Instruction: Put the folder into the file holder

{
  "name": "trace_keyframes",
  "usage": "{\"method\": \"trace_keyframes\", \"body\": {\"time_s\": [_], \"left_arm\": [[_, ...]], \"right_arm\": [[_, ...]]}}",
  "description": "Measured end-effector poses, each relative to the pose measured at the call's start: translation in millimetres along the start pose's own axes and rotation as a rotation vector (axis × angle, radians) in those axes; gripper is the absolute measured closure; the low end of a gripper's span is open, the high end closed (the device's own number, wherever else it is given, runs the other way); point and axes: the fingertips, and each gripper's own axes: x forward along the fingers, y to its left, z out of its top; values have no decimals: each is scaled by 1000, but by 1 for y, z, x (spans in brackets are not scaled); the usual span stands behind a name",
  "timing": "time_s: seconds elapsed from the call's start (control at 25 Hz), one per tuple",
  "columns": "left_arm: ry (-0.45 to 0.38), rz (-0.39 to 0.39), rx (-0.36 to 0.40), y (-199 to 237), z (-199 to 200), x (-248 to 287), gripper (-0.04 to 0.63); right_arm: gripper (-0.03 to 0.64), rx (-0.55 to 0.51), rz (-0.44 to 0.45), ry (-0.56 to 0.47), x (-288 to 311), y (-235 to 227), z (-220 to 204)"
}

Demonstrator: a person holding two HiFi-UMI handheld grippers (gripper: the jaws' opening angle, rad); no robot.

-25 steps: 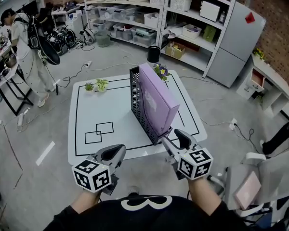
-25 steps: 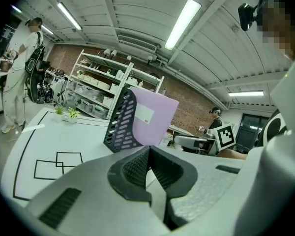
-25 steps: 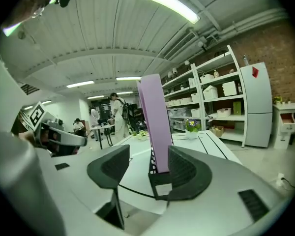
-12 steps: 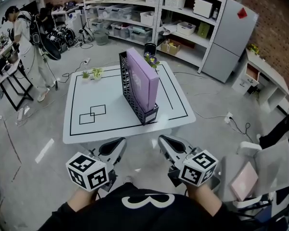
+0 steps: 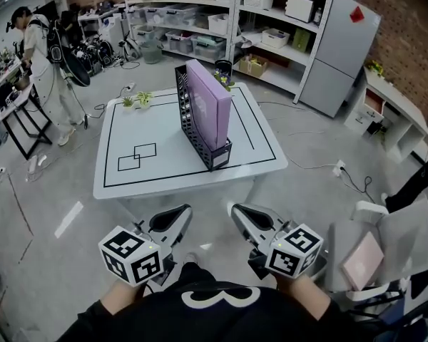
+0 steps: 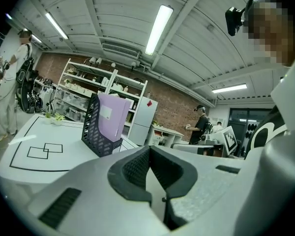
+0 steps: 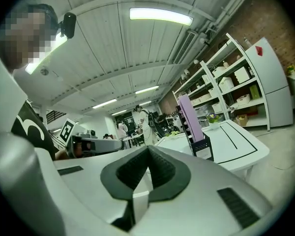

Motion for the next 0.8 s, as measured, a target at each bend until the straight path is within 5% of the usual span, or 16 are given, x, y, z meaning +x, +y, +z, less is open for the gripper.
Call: {"method": "trace_keyframes", "body": {"time_s": [0.8], "left_arm": [[23,19,17,7,-21,7,591]], "right_arm": [[614,14,-60,16,-12,-17,-13]]}}
